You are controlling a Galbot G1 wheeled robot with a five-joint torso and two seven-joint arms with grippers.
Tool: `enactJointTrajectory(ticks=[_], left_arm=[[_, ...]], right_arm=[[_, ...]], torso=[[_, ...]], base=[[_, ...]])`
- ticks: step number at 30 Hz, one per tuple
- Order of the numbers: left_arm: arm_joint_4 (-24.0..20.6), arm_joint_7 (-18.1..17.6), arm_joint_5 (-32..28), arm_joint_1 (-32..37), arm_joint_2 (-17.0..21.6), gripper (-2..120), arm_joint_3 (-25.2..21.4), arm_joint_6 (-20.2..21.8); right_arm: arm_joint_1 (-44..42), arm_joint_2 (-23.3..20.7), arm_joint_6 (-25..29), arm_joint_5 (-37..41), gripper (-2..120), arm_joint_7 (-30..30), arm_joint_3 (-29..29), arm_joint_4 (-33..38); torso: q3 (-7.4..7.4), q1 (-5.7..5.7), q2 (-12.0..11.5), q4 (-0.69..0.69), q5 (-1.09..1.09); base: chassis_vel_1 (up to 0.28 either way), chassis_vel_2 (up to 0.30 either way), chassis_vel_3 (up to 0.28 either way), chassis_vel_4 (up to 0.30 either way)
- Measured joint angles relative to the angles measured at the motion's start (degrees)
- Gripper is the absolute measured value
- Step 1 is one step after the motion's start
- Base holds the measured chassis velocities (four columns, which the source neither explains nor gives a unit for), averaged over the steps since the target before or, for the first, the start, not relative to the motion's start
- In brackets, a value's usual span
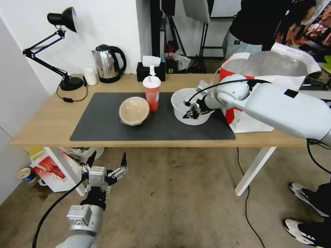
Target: Pick up the trash from the table and place it into the takeout bag.
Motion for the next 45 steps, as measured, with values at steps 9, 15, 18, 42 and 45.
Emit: enactJointTrajectory(ticks=[9,15,18,42,45], left_arm=[[0.0,0.0,0.0,0.0,0.0,100,0.0,0.0],[0.0,0.0,0.0,0.0,0.0,100,0.0,0.0],[0.0,0.0,0.0,0.0,0.0,100,0.0,0.0],[0.0,0.0,0.0,0.0,0.0,100,0.0,0.0],[0.0,0.0,0.0,0.0,0.0,100,0.0,0.0]], right_arm=[[0.1,-0.4,0.0,1.7,0,0.5,3.3,0.7],[2.2,-0.5,0.0,2.3,0,0.4,4.2,0.8],[3.4,-0.4,0.0,2.8,0,0.4,4.8,0.5],[11.4,4.3,0.0,6.9,0,0.8,13.6,-5.3],[13.0,4.9,0.0,7.5,0,0.8,14.3,-6.9]], torso=[[0.0,0.0,0.0,0.0,-0.01],[0.0,0.0,0.0,-0.01,0.0],[0.0,0.0,0.0,-0.01,-0.01],[0.0,0.0,0.0,0.0,-0.02],[0.0,0.0,0.0,0.0,-0.01]], base=[[0.0,0.0,0.0,0.0],[0.0,0.0,0.0,0.0],[0.0,0.0,0.0,0.0],[0.0,0.0,0.0,0.0],[0.0,0.0,0.0,0.0]])
